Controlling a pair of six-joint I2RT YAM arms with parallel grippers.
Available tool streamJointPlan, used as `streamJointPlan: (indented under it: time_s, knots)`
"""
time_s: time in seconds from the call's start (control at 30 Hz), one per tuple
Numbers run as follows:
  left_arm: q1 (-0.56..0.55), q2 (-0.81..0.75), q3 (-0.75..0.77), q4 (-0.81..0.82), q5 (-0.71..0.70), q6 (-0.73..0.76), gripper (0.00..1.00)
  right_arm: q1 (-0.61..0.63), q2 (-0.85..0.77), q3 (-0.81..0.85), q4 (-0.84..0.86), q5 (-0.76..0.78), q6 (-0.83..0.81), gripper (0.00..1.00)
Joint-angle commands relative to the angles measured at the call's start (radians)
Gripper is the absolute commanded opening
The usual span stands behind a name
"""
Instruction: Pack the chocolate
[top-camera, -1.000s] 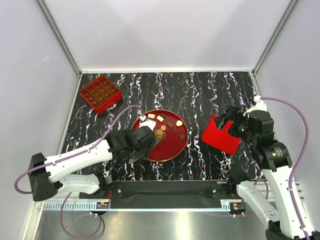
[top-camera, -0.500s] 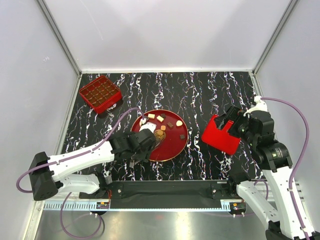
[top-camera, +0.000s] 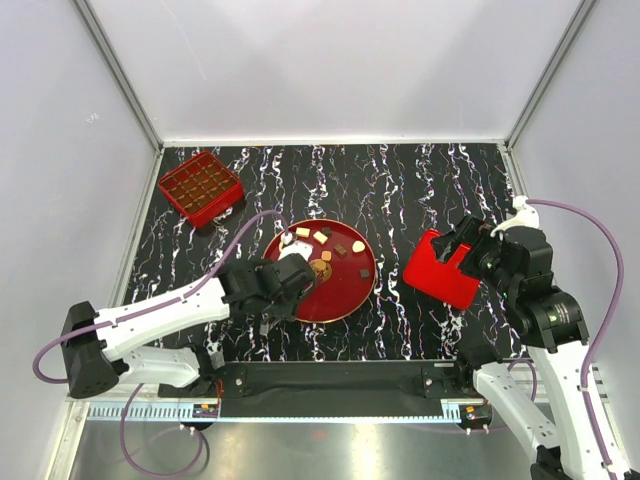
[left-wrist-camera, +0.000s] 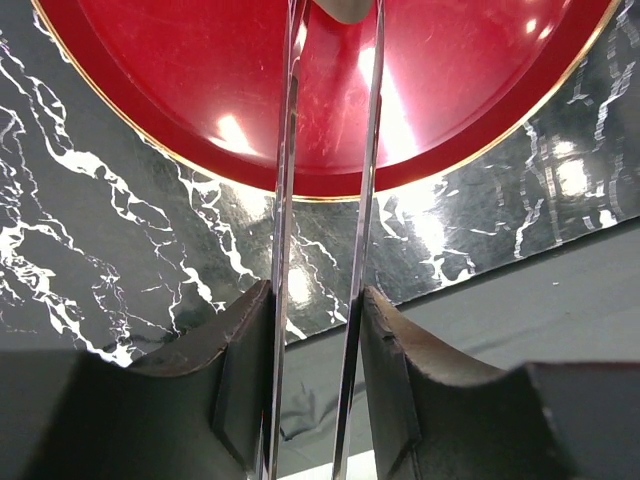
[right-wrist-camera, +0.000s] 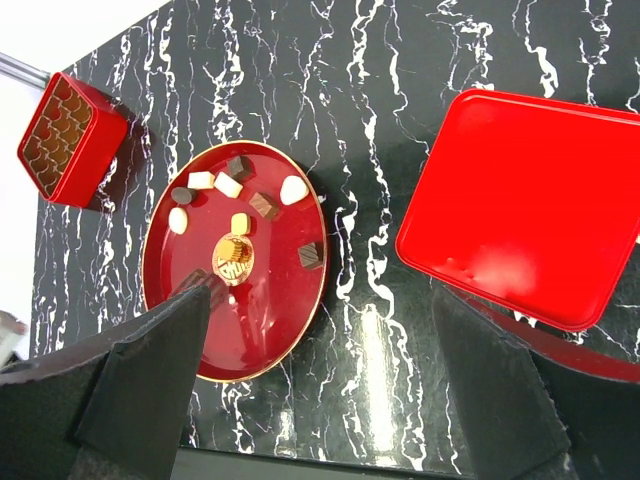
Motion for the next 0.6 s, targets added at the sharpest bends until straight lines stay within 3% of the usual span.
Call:
streamJointPlan:
  time_s: [0.0, 0.2, 0.3, 0.57]
  knots:
    - [-0.006, -0.023, 0.089, -0.041, -0.039, -0.02, 0.4, 0.001, -0.017, 0.006, 0.003, 0.028, -0.016, 1.0]
    - [0.033, 0.029, 0.264, -0.133, -0.16, 0.032, 0.4, 0.001, -0.037, -0.003, 0.009, 0.0, 0.0, 1.0]
    - [0.138, 0.072, 0.368, -0.126, -0.175, 0.121, 0.4, 0.001, -0.045, -0.011, 0.018, -0.021, 0.011, 0.99]
    - [0.549, 0.202, 0.615, -0.064, -0.091, 0.325, 0.39, 0.001, -0.075, -0.057, 0.058, -0.055, 0.011, 1.0]
